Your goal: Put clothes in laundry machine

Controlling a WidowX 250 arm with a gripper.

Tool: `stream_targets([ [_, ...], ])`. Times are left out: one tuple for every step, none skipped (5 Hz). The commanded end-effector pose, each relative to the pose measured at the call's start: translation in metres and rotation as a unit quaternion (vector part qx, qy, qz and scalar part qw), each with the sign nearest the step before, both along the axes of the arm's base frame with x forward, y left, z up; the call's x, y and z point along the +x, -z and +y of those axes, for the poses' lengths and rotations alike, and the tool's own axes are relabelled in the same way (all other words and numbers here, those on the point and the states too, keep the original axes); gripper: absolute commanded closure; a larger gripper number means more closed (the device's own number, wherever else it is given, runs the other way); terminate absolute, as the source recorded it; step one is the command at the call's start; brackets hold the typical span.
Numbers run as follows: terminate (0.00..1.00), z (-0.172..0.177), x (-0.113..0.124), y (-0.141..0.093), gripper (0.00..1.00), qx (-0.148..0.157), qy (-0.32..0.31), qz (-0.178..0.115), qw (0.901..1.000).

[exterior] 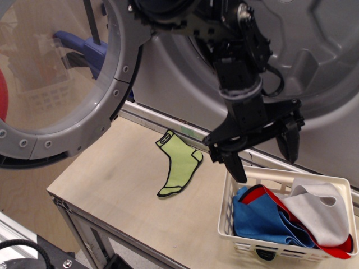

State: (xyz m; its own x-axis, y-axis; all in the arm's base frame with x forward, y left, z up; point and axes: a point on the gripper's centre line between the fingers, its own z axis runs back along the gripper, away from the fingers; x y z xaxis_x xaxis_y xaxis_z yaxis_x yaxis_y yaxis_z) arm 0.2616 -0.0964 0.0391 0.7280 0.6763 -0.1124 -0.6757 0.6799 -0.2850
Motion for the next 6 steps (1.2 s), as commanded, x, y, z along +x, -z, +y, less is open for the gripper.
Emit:
stream_targets([
  [0.0,-0.02,0.012,0.001,0.0,-0.025,-0.008,-0.039,0.9989],
  [0.0,-0.027,0.012,0.007,0.0,-0.04,-0.017,-0.027,0.9987],
  [0.0,-0.03,0.011,0.02,0.0,-0.027,-0.02,-0.024,0.9991],
  [0.0,-0.023,0.011,0.031,0.0,-0.015,-0.035,-0.02,0.9991],
  [0.0,-0.018,0.012,0.042,0.0,-0.003,-0.037,-0.015,0.9992],
  [0.0,-0.014,0.013,0.047,0.0,-0.004,-0.037,-0.019,0.9991],
])
